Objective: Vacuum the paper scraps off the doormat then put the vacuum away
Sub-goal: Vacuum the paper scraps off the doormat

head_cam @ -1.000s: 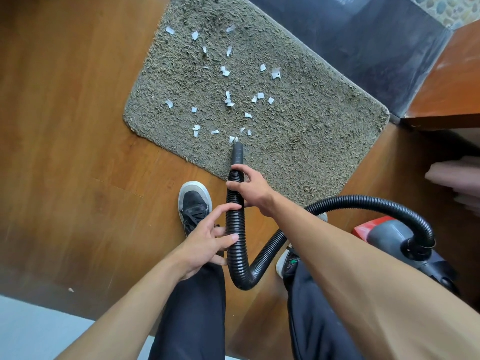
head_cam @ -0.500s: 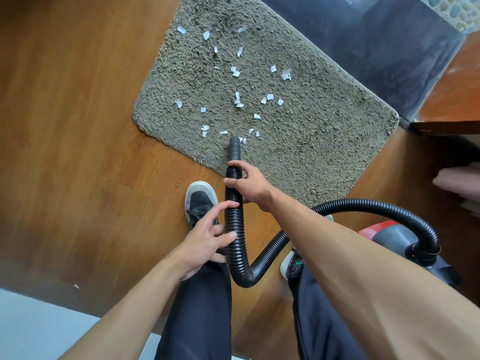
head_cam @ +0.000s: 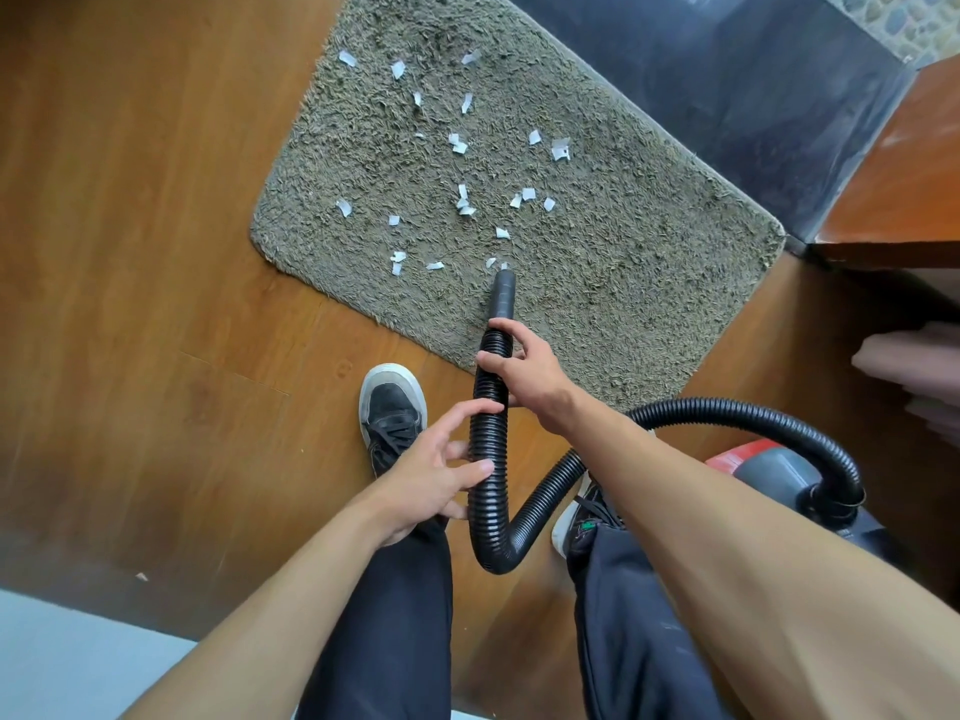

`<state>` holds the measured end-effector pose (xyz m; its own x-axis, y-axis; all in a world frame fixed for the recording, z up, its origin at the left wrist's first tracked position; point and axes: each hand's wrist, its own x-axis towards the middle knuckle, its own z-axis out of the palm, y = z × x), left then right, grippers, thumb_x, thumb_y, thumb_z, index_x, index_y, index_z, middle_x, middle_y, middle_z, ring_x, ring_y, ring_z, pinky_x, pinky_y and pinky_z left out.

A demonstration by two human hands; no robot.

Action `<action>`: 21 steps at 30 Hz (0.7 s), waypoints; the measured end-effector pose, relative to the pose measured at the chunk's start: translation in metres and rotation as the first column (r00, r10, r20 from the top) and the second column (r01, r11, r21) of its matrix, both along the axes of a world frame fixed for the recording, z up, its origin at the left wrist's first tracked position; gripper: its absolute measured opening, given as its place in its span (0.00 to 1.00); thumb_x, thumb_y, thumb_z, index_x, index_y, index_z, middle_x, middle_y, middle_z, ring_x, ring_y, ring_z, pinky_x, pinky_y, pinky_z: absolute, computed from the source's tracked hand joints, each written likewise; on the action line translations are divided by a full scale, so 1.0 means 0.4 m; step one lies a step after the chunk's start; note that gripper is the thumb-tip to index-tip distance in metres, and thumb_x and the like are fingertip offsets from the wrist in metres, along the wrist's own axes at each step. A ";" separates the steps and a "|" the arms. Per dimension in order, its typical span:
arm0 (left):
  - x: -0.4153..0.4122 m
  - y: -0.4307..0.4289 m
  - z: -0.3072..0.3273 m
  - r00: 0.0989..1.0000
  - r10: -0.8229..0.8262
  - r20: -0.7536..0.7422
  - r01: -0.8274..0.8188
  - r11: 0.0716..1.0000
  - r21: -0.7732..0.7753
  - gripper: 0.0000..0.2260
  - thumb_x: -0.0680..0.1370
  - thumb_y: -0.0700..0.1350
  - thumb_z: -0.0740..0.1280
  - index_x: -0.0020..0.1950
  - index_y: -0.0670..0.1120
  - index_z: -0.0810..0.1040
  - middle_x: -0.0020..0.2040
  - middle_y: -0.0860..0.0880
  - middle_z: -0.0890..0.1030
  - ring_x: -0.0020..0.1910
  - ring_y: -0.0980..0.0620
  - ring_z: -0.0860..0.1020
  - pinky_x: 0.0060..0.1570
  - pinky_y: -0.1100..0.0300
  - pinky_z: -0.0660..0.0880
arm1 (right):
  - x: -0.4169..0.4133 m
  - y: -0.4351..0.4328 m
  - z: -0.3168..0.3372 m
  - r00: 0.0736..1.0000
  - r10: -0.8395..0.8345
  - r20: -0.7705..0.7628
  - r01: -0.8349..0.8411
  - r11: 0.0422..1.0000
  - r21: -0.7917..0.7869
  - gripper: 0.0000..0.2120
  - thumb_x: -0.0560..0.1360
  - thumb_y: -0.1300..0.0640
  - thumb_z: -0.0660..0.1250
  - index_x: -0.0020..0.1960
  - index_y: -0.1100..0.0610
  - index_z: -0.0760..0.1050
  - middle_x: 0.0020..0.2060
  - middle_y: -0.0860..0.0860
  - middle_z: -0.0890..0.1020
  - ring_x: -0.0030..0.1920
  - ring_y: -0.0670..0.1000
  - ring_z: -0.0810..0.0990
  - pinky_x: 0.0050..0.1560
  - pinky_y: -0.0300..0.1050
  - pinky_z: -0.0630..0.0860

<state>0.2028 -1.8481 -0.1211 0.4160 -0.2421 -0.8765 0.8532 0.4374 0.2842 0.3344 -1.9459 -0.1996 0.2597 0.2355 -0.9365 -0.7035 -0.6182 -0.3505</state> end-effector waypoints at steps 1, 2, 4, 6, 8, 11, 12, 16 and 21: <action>0.003 0.003 -0.001 1.000 -0.003 0.002 0.003 1.000 0.004 0.23 0.81 0.37 0.65 0.66 0.63 0.71 0.51 0.46 0.82 0.48 0.49 0.82 0.52 0.36 0.79 | 0.001 0.003 0.000 1.000 -0.006 0.007 0.005 1.000 0.005 0.22 0.77 0.63 0.68 0.68 0.48 0.70 0.50 0.56 0.78 0.48 0.56 0.81 0.43 0.51 0.82; 0.005 0.007 -0.003 1.000 -0.006 0.004 0.006 1.000 0.006 0.23 0.81 0.37 0.65 0.66 0.63 0.71 0.51 0.46 0.82 0.48 0.49 0.82 0.52 0.36 0.79 | 0.001 0.008 -0.001 1.000 -0.009 0.010 0.009 1.000 0.009 0.22 0.77 0.63 0.67 0.68 0.48 0.70 0.49 0.56 0.78 0.48 0.56 0.81 0.44 0.51 0.82; 0.005 0.015 -0.004 1.000 -0.006 0.006 0.006 1.000 0.004 0.23 0.81 0.37 0.65 0.66 0.63 0.71 0.51 0.45 0.82 0.48 0.48 0.82 0.52 0.36 0.79 | 0.005 0.019 0.000 1.000 -0.009 0.009 0.009 1.000 0.012 0.22 0.77 0.63 0.67 0.68 0.49 0.70 0.48 0.54 0.78 0.48 0.55 0.80 0.43 0.49 0.81; 0.004 0.025 -0.006 1.000 0.004 0.002 -0.004 1.000 -0.003 0.23 0.81 0.36 0.65 0.66 0.63 0.71 0.51 0.44 0.82 0.48 0.47 0.82 0.52 0.33 0.78 | 0.008 0.033 0.000 1.000 0.003 0.001 -0.003 1.000 0.009 0.23 0.77 0.63 0.67 0.69 0.49 0.70 0.49 0.54 0.78 0.48 0.55 0.80 0.43 0.50 0.82; 0.002 0.038 -0.007 1.000 0.013 0.001 -0.013 1.000 -0.010 0.23 0.81 0.36 0.65 0.66 0.63 0.71 0.51 0.44 0.82 0.48 0.46 0.82 0.53 0.32 0.77 | 0.008 0.046 -0.002 1.000 0.019 -0.008 -0.019 1.000 0.015 0.23 0.77 0.62 0.67 0.69 0.49 0.69 0.51 0.55 0.78 0.48 0.55 0.80 0.46 0.52 0.82; 0.000 0.060 -0.010 1.000 0.012 0.006 -0.012 1.000 -0.018 0.23 0.80 0.36 0.65 0.66 0.62 0.71 0.50 0.44 0.82 0.49 0.46 0.82 0.54 0.30 0.75 | 0.010 0.065 -0.004 1.000 0.021 -0.021 -0.020 0.999 0.033 0.22 0.77 0.62 0.67 0.69 0.49 0.69 0.51 0.55 0.78 0.47 0.55 0.81 0.48 0.56 0.82; 0.000 0.067 -0.011 1.000 0.011 0.005 -0.011 1.000 -0.020 0.23 0.80 0.36 0.65 0.67 0.62 0.71 0.51 0.44 0.81 0.49 0.46 0.81 0.54 0.29 0.75 | 0.011 0.070 -0.005 1.000 0.014 -0.025 -0.013 0.999 0.036 0.22 0.77 0.62 0.67 0.69 0.49 0.70 0.51 0.55 0.78 0.46 0.55 0.81 0.49 0.57 0.82; 0.012 0.072 -0.015 1.000 -0.003 0.002 0.003 1.000 -0.025 0.23 0.80 0.36 0.65 0.67 0.62 0.71 0.50 0.43 0.81 0.49 0.45 0.81 0.55 0.27 0.73 | 0.018 0.072 -0.008 0.999 -0.008 -0.036 0.009 1.000 0.021 0.21 0.77 0.63 0.67 0.67 0.48 0.70 0.53 0.56 0.79 0.46 0.54 0.81 0.45 0.55 0.83; 0.028 0.052 -0.015 0.999 -0.032 0.003 0.032 0.999 -0.024 0.23 0.80 0.36 0.65 0.67 0.62 0.71 0.51 0.42 0.81 0.50 0.44 0.81 0.54 0.27 0.74 | 0.039 0.048 -0.002 0.999 0.007 -0.031 -0.006 1.000 0.003 0.22 0.78 0.63 0.67 0.69 0.49 0.70 0.50 0.52 0.79 0.44 0.51 0.82 0.34 0.44 0.80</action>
